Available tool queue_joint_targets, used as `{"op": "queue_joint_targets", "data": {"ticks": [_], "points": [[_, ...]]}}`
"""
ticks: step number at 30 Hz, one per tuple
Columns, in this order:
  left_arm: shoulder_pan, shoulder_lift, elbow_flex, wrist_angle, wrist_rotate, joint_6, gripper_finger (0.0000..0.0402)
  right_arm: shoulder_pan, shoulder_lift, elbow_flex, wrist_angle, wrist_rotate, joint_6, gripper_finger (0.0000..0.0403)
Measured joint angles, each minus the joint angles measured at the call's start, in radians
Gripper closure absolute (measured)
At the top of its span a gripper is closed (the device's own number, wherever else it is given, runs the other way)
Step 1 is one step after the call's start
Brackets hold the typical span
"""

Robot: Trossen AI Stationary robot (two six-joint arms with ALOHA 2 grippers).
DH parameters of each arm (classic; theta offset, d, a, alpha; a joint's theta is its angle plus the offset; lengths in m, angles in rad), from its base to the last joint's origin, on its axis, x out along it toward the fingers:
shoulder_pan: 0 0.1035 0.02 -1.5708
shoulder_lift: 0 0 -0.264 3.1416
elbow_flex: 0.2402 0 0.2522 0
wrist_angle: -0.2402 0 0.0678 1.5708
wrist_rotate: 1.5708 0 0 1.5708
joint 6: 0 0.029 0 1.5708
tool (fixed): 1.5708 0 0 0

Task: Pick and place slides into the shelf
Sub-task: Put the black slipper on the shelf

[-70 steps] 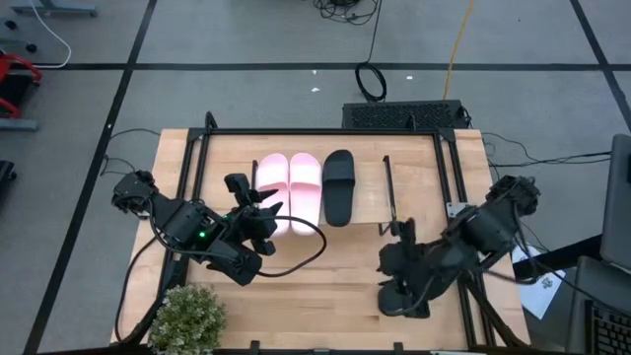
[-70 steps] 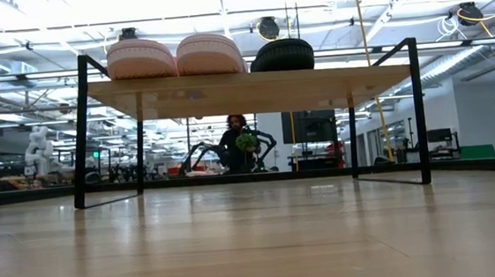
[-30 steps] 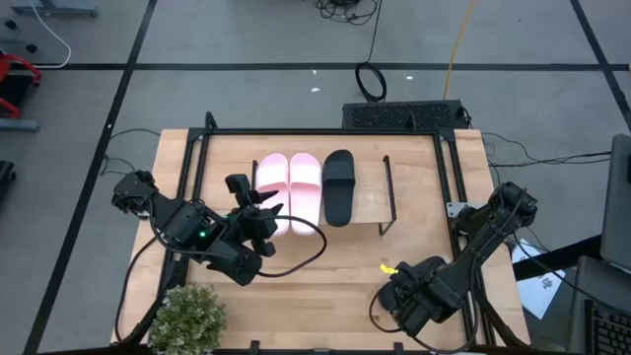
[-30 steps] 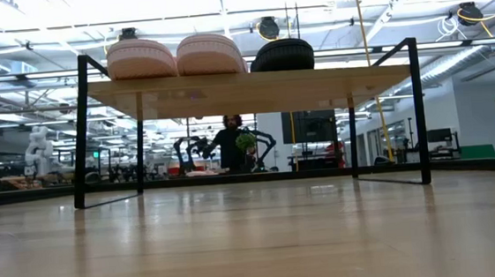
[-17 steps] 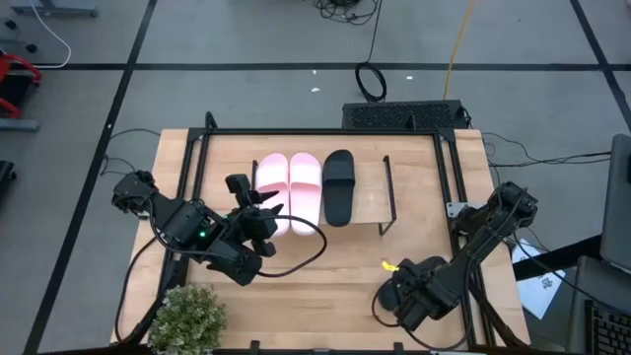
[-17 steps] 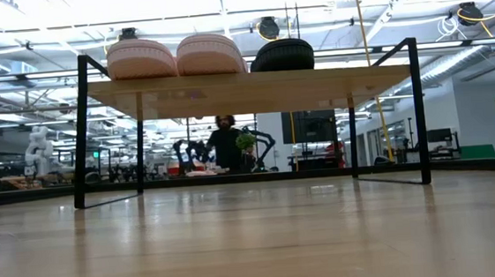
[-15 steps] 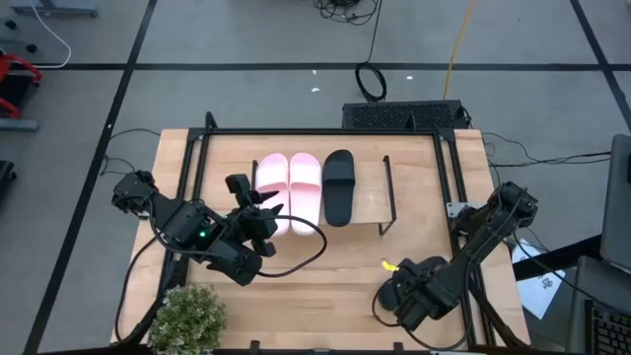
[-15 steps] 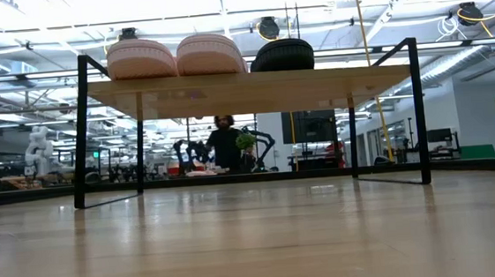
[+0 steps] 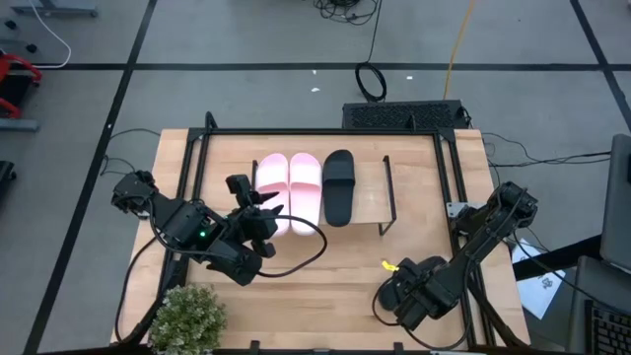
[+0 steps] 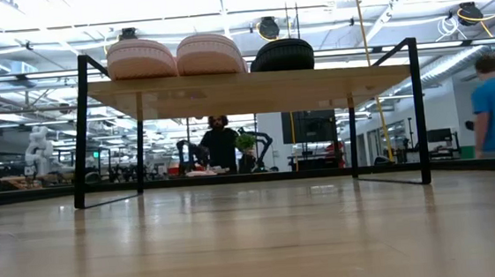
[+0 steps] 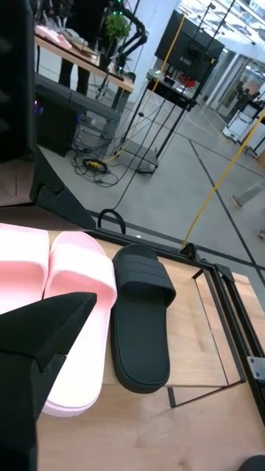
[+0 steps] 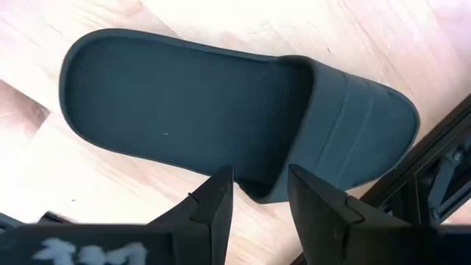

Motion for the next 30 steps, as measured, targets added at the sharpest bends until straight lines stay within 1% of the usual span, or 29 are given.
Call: {"op": "queue_joint_targets", "data": {"ticks": [6,9,14,17,25,30], "points": [[0.000,0.000,0.000,0.000,0.000,0.001,0.0249,-0.013,0.000,-0.056,0.042,-0.004,-0.008,0.0282],[0.000,0.000,0.000,0.000,0.000,0.001,0.0249,-0.023,0.000,-0.091,0.070,-0.024,-0.027,0.0282],[0.000,0.000,0.000,0.000,0.000,0.001,0.0249,-0.032,0.000,-0.127,0.057,-0.030,-0.047,0.0282],[0.000,0.000,0.000,0.000,0.000,0.001,0.0249,-0.032,0.000,-0.134,0.049,-0.032,-0.048,0.0282],[0.009,0.000,0.000,0.000,-0.001,0.001,0.0249,-0.034,0.000,-0.134,0.044,-0.104,-0.050,0.0282],[0.021,0.000,0.000,0.000,-0.001,0.001,0.0249,-0.038,0.000,-0.133,0.025,-0.108,-0.064,0.0282]]}}
